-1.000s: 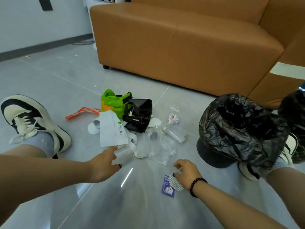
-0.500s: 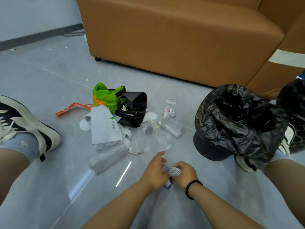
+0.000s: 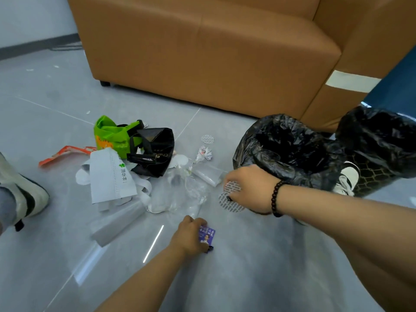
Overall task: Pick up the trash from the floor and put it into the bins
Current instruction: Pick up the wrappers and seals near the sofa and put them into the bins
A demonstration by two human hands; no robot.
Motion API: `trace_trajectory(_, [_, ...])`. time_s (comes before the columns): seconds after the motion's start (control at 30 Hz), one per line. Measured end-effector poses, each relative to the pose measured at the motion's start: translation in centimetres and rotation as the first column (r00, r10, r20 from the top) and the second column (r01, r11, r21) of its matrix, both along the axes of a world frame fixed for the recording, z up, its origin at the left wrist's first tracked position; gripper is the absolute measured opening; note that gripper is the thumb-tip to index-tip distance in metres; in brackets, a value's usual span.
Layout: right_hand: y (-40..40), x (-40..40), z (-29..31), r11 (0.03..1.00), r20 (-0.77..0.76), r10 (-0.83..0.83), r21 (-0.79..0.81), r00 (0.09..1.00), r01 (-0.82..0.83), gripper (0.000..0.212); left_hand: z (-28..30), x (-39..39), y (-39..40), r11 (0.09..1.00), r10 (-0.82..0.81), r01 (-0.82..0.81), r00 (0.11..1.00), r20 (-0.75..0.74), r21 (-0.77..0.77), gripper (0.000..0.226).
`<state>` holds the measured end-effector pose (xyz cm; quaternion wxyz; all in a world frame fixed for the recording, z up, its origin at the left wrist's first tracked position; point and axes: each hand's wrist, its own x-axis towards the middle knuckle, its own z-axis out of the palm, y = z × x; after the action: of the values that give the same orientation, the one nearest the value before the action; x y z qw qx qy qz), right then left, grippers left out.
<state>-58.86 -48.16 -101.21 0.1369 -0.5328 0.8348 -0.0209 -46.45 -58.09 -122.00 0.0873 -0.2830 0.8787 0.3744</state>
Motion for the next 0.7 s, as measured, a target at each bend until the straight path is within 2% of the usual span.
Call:
trace_trajectory(0.1, [1.5,-1.2,4.5,0.997,-0.036,0.024,-0.066,0.999,-0.027,0.016,-0.2,-0.2,1.1,0.999,0.026,-0.026,1.000,-0.012,-0.021,0.061])
trace_trajectory(0.2, [3.0,-3.4,7.3,0.970,-0.028,-0.098,-0.226,0.995,0.089,0.015,-0.2,-0.5,1.6,0.995,0.104,-0.104,0.994,-0.032,-0.007,0.048])
trace_trajectory(0.3, [4.0,-6.5,8.0,0.848,0.055,-0.293,-0.445,0.955,0.286,0.008,0.1,-0.7,2.0,0.982,0.183,-0.183,0.983,0.007,0.056,0.045])
trace_trajectory(0.37, [3.8,-8.4,7.6,0.775,0.102,-0.388,-0.501,0.916,0.384,0.006,0.0,-0.8,2.0,0.974,0.214,-0.215,0.977,0.023,0.076,0.040])
trace_trajectory(0.43, [3.5,-10.2,7.1,0.720,0.132,-0.471,-0.513,0.872,0.467,0.009,0.3,-1.3,2.1,0.960,0.268,-0.265,0.963,-0.031,0.086,0.032])
trace_trajectory(0.5, [2.9,-11.5,6.4,0.718,0.102,-0.533,-0.471,0.840,0.513,0.019,1.3,-2.3,2.2,0.933,0.343,-0.324,0.932,-0.116,0.157,0.025])
trace_trajectory(0.63, [2.0,-12.8,4.8,0.770,0.041,-0.559,-0.344,0.828,0.537,0.035,4.8,-4.2,2.1,0.772,0.547,-0.382,0.806,-0.225,0.508,0.012])
trace_trajectory(0.7, [1.7,-13.0,4.2,0.798,0.046,-0.542,-0.285,0.839,0.531,0.029,7.0,-4.9,1.8,0.726,0.604,-0.376,0.749,-0.274,0.576,0.007])
